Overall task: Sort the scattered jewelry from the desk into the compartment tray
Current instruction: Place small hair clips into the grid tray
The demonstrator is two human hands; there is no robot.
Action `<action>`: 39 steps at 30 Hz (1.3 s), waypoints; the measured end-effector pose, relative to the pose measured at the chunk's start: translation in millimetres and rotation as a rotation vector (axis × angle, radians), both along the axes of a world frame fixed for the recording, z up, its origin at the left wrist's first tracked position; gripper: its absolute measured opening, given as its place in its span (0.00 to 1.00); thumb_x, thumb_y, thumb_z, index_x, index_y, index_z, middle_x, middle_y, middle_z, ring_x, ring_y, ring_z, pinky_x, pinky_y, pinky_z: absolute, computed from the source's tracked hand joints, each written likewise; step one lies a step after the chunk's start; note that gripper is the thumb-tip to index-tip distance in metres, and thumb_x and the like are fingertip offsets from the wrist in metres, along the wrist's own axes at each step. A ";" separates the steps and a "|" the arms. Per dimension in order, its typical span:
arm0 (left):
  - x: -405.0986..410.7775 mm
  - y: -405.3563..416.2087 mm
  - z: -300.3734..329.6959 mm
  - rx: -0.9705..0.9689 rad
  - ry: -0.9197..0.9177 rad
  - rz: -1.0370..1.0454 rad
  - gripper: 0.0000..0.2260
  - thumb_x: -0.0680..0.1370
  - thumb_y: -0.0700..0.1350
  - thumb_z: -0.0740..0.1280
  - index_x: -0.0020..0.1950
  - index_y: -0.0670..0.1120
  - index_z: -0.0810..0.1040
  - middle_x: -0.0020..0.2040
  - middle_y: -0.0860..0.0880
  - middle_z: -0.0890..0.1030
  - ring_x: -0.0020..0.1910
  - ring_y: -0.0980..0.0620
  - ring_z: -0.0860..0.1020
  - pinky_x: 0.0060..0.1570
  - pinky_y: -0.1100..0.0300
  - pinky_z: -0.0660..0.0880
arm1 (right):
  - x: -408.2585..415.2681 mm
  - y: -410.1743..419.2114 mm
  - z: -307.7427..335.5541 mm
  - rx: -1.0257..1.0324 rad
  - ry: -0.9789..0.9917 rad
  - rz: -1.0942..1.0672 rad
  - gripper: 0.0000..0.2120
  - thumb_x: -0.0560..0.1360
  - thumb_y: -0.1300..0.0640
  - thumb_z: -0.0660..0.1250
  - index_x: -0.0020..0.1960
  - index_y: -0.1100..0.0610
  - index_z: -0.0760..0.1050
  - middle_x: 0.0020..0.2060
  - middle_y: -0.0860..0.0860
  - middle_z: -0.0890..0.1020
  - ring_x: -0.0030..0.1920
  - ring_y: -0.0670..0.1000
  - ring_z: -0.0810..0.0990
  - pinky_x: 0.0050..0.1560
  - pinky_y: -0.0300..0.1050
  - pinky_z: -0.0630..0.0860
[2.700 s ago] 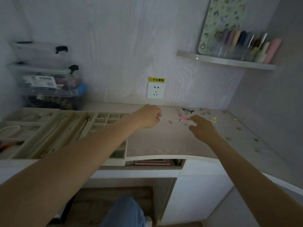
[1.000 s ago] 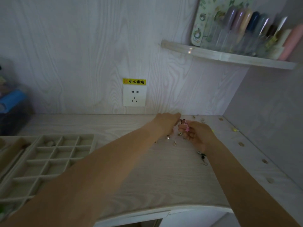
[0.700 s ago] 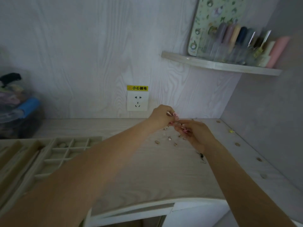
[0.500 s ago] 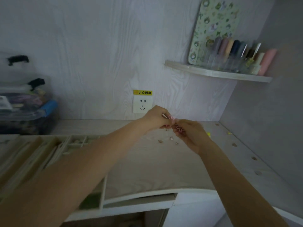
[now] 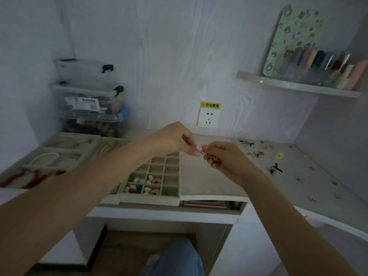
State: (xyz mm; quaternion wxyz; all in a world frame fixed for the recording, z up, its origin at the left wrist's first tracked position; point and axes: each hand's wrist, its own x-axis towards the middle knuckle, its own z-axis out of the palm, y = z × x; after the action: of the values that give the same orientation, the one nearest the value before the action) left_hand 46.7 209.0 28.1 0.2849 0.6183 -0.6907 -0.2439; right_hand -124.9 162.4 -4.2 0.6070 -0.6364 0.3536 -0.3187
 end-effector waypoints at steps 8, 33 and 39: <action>38.4 32.7 -34.6 0.151 0.087 0.057 0.07 0.68 0.45 0.75 0.42 0.44 0.82 0.34 0.52 0.83 0.32 0.60 0.80 0.33 0.71 0.74 | 39.9 23.7 -18.9 -0.091 0.277 0.032 0.07 0.72 0.59 0.71 0.39 0.63 0.80 0.26 0.50 0.72 0.27 0.45 0.67 0.28 0.35 0.66; 41.6 26.6 -69.1 -0.120 -0.467 0.009 0.03 0.73 0.46 0.71 0.45 0.49 0.83 0.42 0.54 0.75 0.42 0.57 0.74 0.43 0.64 0.69 | 83.7 13.1 -44.9 -0.520 0.945 -0.078 0.08 0.68 0.62 0.73 0.47 0.63 0.81 0.43 0.55 0.82 0.39 0.50 0.78 0.39 0.41 0.75; 38.2 25.3 -68.7 -0.103 -0.446 0.000 0.01 0.73 0.44 0.71 0.43 0.49 0.82 0.45 0.52 0.78 0.44 0.56 0.76 0.45 0.64 0.69 | 84.2 12.8 -46.0 -0.642 0.971 -0.048 0.08 0.69 0.62 0.71 0.48 0.61 0.82 0.44 0.56 0.82 0.40 0.53 0.79 0.45 0.46 0.78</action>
State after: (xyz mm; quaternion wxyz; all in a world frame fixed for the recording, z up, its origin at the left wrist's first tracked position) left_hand 84.9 234.3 -40.6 0.1563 0.6418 -0.7479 -0.0657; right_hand -40.7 175.1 -50.2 0.1448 -0.8536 0.4912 -0.0954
